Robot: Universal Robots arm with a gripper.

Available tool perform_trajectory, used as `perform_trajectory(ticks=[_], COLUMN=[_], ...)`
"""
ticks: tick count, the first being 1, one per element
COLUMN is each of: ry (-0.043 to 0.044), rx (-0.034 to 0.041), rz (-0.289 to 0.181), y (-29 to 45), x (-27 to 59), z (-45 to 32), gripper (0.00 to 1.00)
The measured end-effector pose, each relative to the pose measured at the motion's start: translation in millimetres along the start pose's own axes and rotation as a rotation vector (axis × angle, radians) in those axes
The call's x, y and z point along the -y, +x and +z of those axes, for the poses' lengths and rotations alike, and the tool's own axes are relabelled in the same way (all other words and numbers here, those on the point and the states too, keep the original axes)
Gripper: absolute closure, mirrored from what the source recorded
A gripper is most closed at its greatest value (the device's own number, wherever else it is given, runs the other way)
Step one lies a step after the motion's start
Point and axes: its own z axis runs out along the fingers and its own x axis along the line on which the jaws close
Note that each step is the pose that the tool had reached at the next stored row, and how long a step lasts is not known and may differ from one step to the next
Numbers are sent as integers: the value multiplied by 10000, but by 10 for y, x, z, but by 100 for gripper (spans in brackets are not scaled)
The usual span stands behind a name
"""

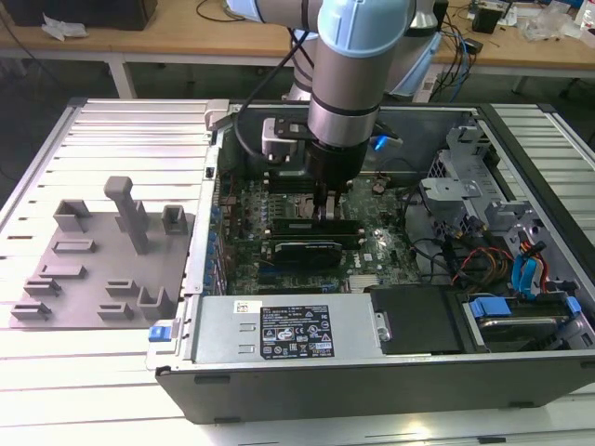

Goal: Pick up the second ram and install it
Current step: 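Insert the second ram into the second slot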

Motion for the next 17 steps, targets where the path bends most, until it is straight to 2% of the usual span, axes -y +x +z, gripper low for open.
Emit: perform_trajectory(ticks=[8,10,13,17], ry=[-1,1,-8,-24], rx=[-6,-21,-29,-91], rz=[-2,-2,-75,-165], y=[1,-1,0,1], x=[1,-1,-1,1], z=[34,-10,-10,-2], gripper=[89,89,89,89])
